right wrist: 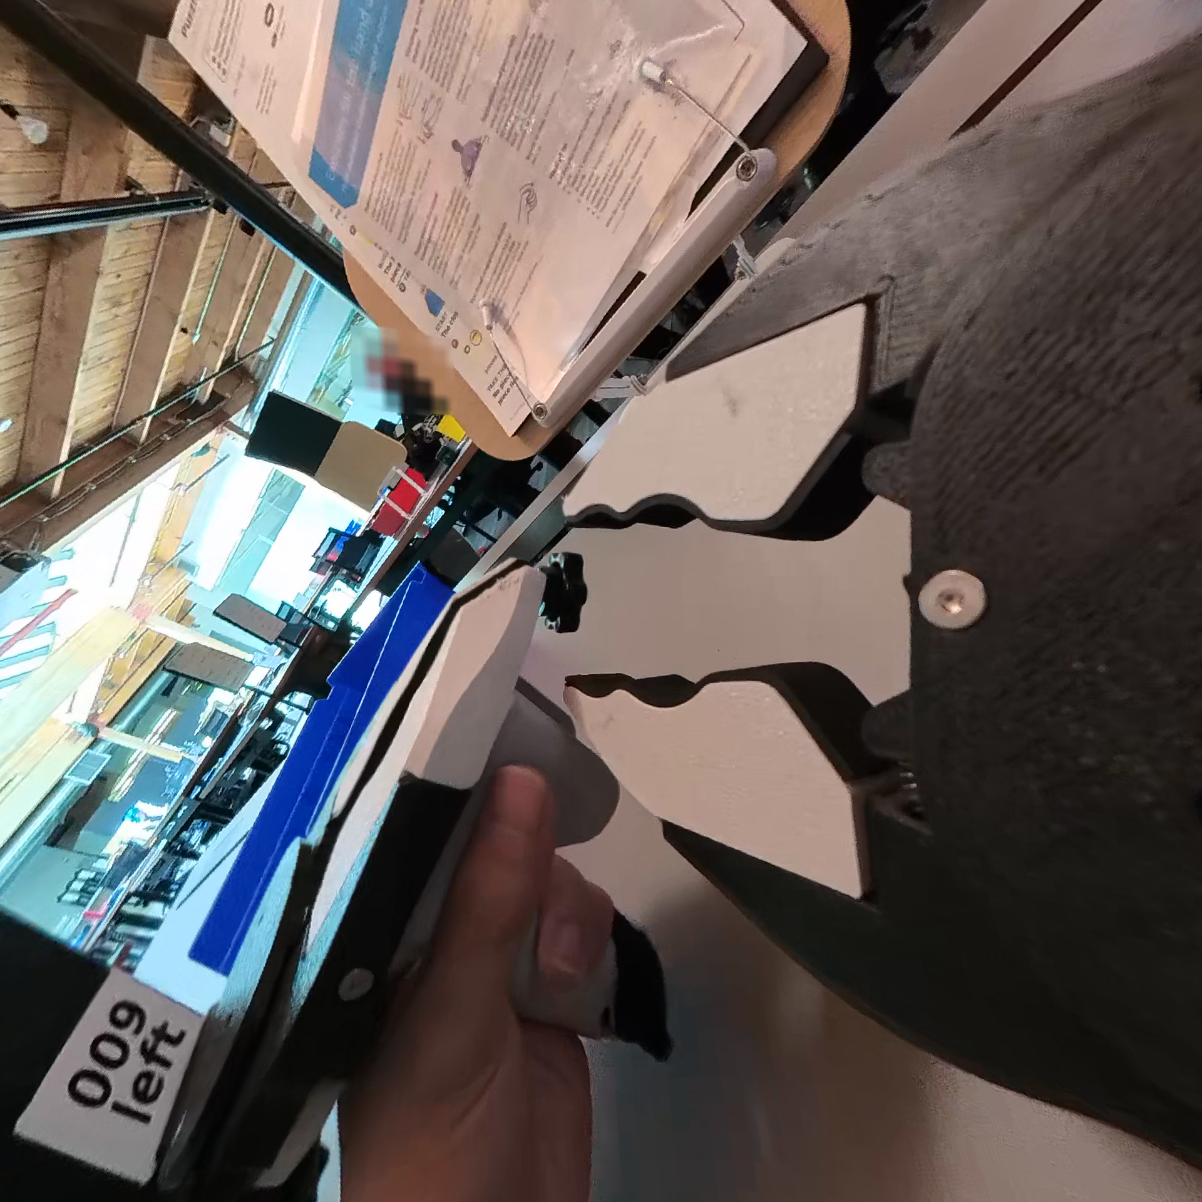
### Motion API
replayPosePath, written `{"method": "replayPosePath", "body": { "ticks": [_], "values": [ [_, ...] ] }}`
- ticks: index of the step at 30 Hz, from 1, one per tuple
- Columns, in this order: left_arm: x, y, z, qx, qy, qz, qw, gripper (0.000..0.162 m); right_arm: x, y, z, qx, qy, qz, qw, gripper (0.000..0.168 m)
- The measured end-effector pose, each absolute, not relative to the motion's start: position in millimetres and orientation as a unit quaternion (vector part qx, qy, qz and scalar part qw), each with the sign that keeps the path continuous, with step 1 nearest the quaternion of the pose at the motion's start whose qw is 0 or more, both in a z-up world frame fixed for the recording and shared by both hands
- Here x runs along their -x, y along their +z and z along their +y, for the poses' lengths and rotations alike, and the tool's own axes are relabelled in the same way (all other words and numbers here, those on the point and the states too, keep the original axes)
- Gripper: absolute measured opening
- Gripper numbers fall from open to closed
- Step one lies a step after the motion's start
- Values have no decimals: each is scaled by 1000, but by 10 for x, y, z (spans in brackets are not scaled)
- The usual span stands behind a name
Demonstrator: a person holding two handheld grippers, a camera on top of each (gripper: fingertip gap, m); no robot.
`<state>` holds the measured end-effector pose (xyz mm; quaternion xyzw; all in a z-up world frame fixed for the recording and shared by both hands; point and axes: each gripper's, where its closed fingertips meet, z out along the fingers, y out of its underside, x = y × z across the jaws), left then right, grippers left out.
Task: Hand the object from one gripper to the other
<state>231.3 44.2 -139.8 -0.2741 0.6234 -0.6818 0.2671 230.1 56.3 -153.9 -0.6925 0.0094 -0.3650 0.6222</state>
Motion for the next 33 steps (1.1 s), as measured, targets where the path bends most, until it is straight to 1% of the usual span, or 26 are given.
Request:
{"method": "replayPosePath", "body": {
  "ticks": [2, 3, 4, 7, 9, 11, 13, 15, 18, 21, 26, 32, 33],
  "values": [
    [-2283, -1389, 403, 273, -687, 620, 264, 5, -2313, -1540, 560, 692, -368, 16, 621, 40],
    [-2269, -1394, 377, 270, -686, 623, 261, 5, -2313, -1542, 556, 692, -369, 15, 621, 34],
    [-2258, -1395, 362, 268, -687, 624, 259, 5, -2313, -1537, 545, 690, -372, 13, 621, 24],
    [-2252, -1400, 353, 264, -687, 625, 258, 5, -2309, -1550, 539, 699, -358, 1, 619, 23],
    [-2246, -1420, 347, 248, -684, 635, 260, 5, -2287, -1577, 541, 710, -320, -5, 627, 23],
    [-2198, -1417, 321, 204, -687, 648, 260, 6, -2203, -1580, 541, 716, -236, -12, 657, 23],
    [-2094, -1398, 282, 146, -696, 661, 239, 8, -2026, -1557, 529, 711, -102, -27, 695, 23],
    [-1970, -1380, 258, 104, -712, 670, 183, 17, -1843, -1530, 476, 702, 39, -37, 711, 23],
    [-1810, -1337, 276, 78, -744, 659, 73, 18, -1675, -1424, 367, 664, 204, -32, 718, 23],
    [-1723, -1351, 284, 64, -758, 649, 5, 17, -1601, -1371, 316, 641, 288, -24, 711, 23],
    [-1583, -1354, 241, 39, -766, 640, -50, 17, -1472, -1429, 347, 650, 319, -37, 689, 23],
    [-1560, -1368, 231, 35, -764, 641, -60, 14, -1396, -1538, 389, 667, 344, -36, 661, 23],
    [-1560, -1374, 227, 34, -763, 642, -61, 10, -1395, -1541, 395, 667, 343, -36, 661, 23]
  ]
}}
